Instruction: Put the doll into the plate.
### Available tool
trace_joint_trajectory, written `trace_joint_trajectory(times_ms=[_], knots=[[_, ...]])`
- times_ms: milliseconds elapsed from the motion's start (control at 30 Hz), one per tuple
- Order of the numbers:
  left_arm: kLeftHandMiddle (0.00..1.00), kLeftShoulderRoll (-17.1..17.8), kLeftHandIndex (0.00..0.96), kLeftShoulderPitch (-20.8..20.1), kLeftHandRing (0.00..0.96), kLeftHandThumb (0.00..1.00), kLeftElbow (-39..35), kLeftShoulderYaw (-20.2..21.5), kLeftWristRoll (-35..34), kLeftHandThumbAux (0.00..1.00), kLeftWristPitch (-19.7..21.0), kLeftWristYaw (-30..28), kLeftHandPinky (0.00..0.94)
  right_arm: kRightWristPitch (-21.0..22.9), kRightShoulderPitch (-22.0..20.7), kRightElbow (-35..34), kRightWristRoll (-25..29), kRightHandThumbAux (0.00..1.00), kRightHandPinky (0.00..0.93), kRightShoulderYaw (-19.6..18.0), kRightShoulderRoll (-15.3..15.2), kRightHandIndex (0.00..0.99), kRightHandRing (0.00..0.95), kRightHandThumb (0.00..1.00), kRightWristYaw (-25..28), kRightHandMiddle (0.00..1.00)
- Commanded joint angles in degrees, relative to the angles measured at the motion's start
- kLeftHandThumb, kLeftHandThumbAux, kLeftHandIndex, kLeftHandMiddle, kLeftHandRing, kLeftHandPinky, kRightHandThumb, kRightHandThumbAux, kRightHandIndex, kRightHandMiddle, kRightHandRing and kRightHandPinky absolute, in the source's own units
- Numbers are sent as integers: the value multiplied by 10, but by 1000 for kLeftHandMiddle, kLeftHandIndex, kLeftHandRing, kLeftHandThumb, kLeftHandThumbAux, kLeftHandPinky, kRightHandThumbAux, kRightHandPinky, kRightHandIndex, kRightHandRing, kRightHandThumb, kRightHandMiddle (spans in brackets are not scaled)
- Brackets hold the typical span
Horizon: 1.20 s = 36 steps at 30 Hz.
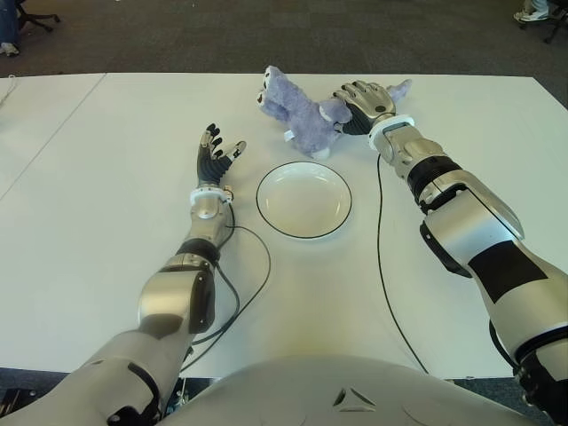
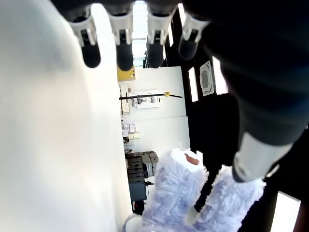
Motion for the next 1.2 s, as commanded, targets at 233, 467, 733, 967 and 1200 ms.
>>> trace_joint_trajectory(times_ms=[233,467,733,967,1200], knots=[[106,-31,61,128,107,54,80,-6,8,700,89,0,105,11,-18,9,-11,380,41,9,18,0,0,438,15,0],[101,-32,65,126,103,64,80,-1,3,712,95,0,111,9,-20,9,-8,381,75,8,27,0,0,437,17,0],[100,-32,64,126,100,61,80,-4,7,700,93,3,100,2,-17,8,2,407,146,-3,35,0,21,447,4,0],[108,-34,66,128,106,67,80,-5,8,684,83,6,109,-14,-6,5,58,460,429,-62,49,81,305,496,-2,183],[104,-34,60,128,105,67,80,-5,7,690,86,5,113,-30,4,4,94,482,451,-103,59,222,383,564,6,317]])
